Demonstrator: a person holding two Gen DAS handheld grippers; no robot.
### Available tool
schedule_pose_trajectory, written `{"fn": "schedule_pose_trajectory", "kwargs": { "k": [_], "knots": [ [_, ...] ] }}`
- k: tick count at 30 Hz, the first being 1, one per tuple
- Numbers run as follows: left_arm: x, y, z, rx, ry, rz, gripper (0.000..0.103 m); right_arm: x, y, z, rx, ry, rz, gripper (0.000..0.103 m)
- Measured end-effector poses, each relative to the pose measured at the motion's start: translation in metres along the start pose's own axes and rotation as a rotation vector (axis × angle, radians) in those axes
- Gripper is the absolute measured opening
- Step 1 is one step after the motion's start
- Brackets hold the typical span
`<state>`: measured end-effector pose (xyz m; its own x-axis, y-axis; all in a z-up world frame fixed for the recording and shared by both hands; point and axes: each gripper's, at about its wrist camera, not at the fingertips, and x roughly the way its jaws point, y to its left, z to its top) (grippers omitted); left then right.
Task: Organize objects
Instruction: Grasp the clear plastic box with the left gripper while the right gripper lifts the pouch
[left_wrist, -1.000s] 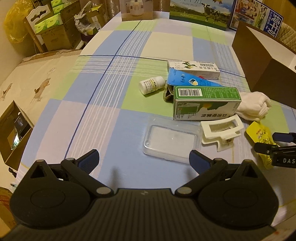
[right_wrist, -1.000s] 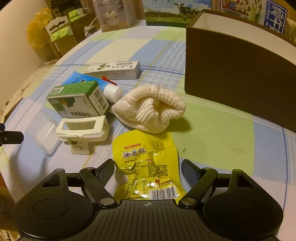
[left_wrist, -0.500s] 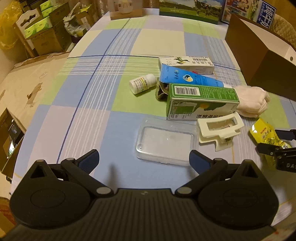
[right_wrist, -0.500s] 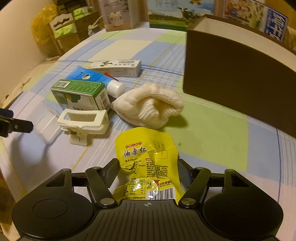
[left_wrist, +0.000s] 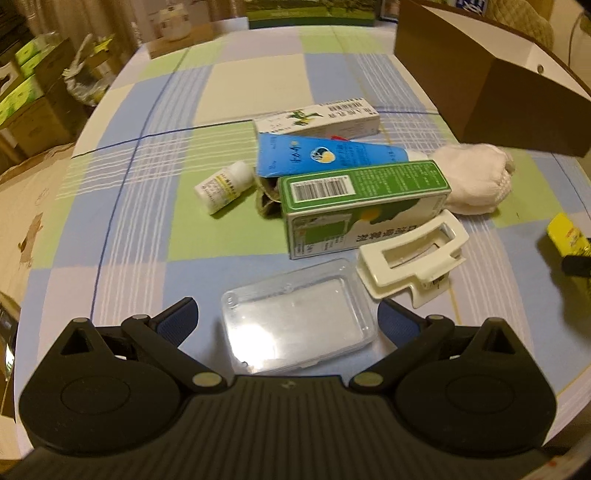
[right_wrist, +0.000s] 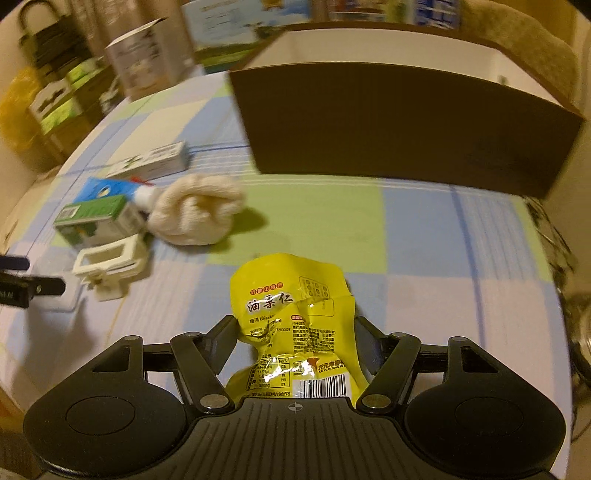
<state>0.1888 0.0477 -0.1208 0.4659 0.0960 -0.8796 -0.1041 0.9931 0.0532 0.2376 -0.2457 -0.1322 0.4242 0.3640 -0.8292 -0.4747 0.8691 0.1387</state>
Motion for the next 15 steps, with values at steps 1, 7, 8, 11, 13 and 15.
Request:
{"fn": "schedule_pose_trajectory", "kwargs": {
  "k": [1,7,8,11,13,15],
  "knots": [
    [0.002,-0.001,0.001,0.004,0.011,0.000,0.102,-0.002,-0.004,-0.001,0.013,-0.003,-0.011,0.065],
    [0.013,0.002,0.005,-0.041,0.043,-0.013,0.093,-0.011,-0.018,-0.003,0.052,-0.013,-0.052,0.065],
    [0.015,0.002,0.005,-0.043,0.046,-0.014,0.092,-0.012,-0.020,-0.003,0.055,-0.014,-0.056,0.065],
    [0.016,0.002,0.006,-0.039,0.047,-0.012,0.088,-0.013,-0.022,-0.002,0.057,-0.018,-0.063,0.065],
    [0.016,0.001,0.006,-0.042,0.043,-0.012,0.088,-0.013,-0.022,0.000,0.057,-0.022,-0.063,0.065],
    [0.015,0.001,0.006,-0.047,0.036,-0.004,0.088,-0.014,-0.024,0.002,0.057,-0.026,-0.064,0.065]
  ]
}}
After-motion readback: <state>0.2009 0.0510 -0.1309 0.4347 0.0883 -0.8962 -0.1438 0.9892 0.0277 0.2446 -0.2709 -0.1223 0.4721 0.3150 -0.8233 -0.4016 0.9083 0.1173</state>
